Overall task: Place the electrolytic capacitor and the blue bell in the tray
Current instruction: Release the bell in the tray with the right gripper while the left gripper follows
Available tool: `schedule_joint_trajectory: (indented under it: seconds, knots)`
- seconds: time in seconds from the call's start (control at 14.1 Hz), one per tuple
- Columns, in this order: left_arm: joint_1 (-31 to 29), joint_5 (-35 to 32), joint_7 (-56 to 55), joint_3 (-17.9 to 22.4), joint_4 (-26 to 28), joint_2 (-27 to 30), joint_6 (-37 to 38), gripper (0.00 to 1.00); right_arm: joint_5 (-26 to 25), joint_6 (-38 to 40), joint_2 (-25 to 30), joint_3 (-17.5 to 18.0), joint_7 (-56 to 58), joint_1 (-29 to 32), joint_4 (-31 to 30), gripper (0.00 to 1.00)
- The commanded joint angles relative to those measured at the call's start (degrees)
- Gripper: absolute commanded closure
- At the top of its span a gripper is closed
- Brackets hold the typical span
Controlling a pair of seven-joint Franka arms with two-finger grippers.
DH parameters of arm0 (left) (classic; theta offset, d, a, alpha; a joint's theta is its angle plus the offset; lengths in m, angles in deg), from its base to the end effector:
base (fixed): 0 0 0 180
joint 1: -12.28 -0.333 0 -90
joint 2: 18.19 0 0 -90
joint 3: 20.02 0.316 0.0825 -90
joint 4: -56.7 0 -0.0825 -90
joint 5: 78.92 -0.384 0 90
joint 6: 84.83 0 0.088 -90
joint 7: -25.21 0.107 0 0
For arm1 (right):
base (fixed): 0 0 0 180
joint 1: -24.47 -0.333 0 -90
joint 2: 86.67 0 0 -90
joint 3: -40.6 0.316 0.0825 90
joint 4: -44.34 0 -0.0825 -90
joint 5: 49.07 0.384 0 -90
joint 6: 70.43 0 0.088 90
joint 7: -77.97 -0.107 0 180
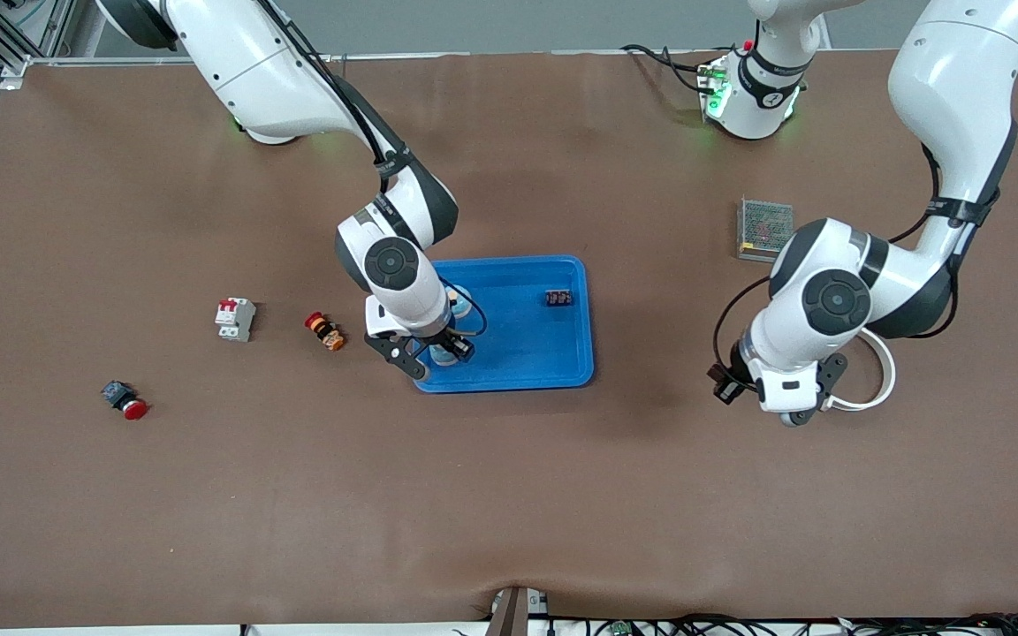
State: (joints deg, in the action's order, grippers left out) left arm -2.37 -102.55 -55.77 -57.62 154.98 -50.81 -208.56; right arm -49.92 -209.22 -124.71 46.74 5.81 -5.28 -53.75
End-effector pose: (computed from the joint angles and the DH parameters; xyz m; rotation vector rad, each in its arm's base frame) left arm 0.6346 -0.1995 0.3129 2.8490 1.3076 0.0223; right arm 0.5540 0.3918 0.2107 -2.9095 0.9745 0.0235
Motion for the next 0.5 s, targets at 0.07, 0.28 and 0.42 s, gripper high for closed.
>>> schedule_joint_trajectory:
  seconds: [0.07, 0.28, 0.42]
  knots:
    - [4.63, 0.25, -7.94, -0.46, -4.75, -2.71, 1.21, 1.0, -0.64, 0.54, -1.86, -0.6, -1.15, -0.92, 1.42, 1.0]
    - [8.67, 0.33, -13.56, -0.46, -7.21, -5.0, 1.21, 1.0, -1.0, 0.54, -2.92, -0.51, -1.15, -1.01, 1.59, 1.0]
    - [10.26, -0.1, -16.21, -0.37, -7.92, -5.97, 1.04, 1.0, -0.82, 0.54, -2.92, -0.51, -1.24, -1.19, 1.85, 1.0]
